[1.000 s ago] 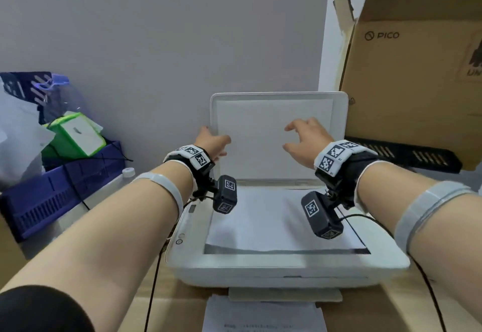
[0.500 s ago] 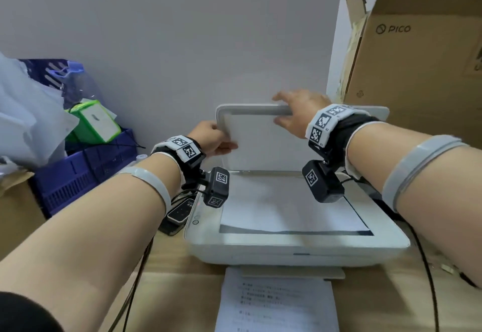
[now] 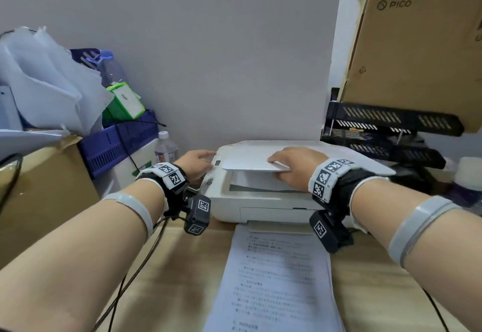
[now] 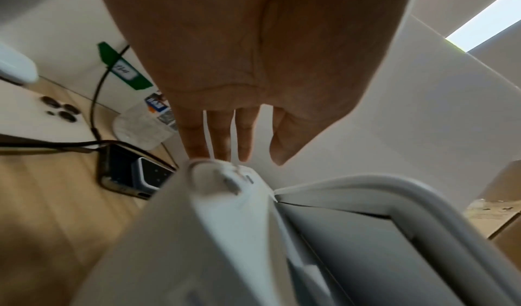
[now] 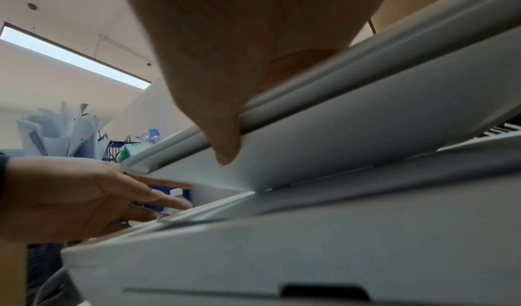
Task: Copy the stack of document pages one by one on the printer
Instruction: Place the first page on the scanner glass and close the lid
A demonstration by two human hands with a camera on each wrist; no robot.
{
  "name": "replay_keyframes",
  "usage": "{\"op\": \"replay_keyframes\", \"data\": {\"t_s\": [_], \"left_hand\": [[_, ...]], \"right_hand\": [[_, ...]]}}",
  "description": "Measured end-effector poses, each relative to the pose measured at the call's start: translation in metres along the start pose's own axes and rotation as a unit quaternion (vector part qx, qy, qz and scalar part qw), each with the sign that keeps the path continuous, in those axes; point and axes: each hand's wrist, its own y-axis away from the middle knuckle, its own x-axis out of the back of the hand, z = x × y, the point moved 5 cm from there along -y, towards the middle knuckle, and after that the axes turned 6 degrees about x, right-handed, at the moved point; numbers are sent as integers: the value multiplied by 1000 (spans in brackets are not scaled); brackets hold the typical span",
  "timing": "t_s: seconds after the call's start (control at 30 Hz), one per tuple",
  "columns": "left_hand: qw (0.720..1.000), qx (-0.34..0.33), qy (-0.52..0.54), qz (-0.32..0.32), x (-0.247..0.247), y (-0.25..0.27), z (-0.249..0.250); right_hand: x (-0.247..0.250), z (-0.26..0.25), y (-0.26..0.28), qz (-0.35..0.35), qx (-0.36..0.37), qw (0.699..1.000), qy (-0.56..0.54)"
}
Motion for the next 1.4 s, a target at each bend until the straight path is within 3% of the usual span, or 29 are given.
{"op": "replay_keyframes", "data": {"t_s": [0.23, 0.33, 0.47, 0.57, 0.67, 0.9, 1.17, 1.4], "left_hand": [[993, 31, 113, 8, -21, 37, -1], [986, 41, 162, 13, -25, 38, -5], [977, 33, 211, 23, -28, 35, -14], [981, 2, 187, 41, -28, 32, -20], [990, -28, 99, 95, -25, 31, -24], [987, -37, 10, 157, -27, 34, -26], [991, -15, 14, 130, -27, 32, -18], [982, 110, 131, 80, -24, 6, -23]], "right_hand": [[-39, 2, -8, -69, 21, 994, -77], [-50, 3, -11, -61, -12, 992, -113], [-62, 0, -8, -43, -35, 996, -73], [-67, 0, -8, -26, -44, 996, -68], [-68, -1, -8, -13, -41, 997, -61], [-71, -2, -6, 3, -39, 998, -55], [-68, -4, -5, -8, -44, 997, -61], [-58, -9, -36, -73, -93, 993, -26]]}}
